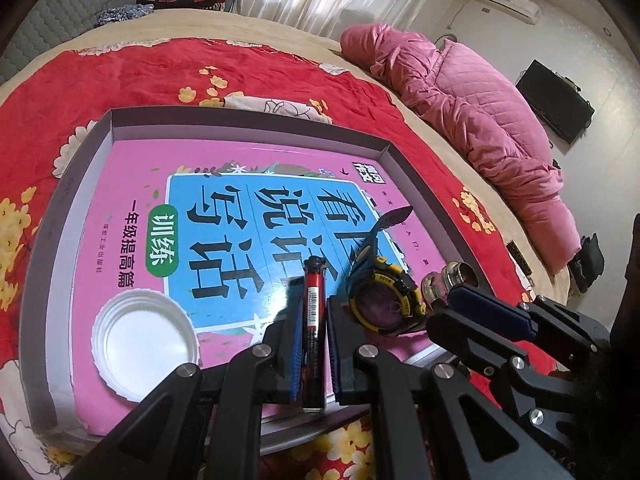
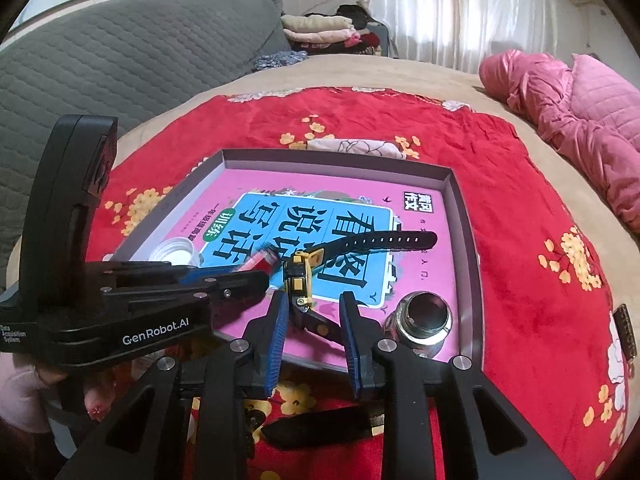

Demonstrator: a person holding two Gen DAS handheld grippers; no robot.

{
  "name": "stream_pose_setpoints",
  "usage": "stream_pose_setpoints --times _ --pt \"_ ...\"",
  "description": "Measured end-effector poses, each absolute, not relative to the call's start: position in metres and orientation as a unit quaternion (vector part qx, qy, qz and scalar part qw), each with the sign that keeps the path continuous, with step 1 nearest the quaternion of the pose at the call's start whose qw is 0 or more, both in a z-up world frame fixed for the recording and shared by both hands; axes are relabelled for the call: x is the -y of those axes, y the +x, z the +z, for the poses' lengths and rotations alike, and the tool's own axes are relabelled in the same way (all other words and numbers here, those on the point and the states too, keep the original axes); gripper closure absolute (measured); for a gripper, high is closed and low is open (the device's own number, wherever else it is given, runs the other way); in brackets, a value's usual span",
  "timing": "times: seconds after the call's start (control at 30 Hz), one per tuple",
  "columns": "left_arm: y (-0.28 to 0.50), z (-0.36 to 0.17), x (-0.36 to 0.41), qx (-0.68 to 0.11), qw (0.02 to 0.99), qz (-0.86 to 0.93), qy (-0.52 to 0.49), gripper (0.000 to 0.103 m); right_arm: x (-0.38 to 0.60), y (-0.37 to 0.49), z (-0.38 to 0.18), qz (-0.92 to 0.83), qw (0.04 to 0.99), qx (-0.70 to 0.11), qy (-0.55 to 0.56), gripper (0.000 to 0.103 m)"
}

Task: Organize rigid objects
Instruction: 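Lower the lighter into the box with the left tool while the right tool lowers the watch beside it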

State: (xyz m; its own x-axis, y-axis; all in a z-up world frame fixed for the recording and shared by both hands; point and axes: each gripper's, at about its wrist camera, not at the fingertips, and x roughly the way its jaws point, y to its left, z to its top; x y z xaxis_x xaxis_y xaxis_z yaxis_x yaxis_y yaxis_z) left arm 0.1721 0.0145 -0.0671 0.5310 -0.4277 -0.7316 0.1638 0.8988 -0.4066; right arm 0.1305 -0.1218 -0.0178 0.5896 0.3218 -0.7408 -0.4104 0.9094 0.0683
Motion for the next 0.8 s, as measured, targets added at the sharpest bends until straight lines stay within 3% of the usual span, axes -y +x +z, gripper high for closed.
stream_pose_setpoints --times 0.27,0.5,0.6,0.8 --pt "0.169 -0.066 -0.013 -0.451 0.867 -0.167 -0.131 0.091 0.124 0.132 -0.016 0.202 0.891 -0.404 -0.05 0.076" --pt "0.165 -0.062 -0.009 -0.449 0.87 -0.164 -0.118 0.068 0.127 0.131 -0.018 0.197 0.89 -0.408 -0.054 0.072" --pt "0.164 -0.061 -0.009 -0.451 0.87 -0.164 -0.113 0.066 0.128 0.131 -0.017 0.195 0.89 -0.408 -0.052 0.064" --pt "0.162 -0.058 -0.011 -0.453 0.87 -0.162 -0.113 0.059 0.129 0.129 -0.015 0.191 0.892 -0.407 -0.053 0.063"
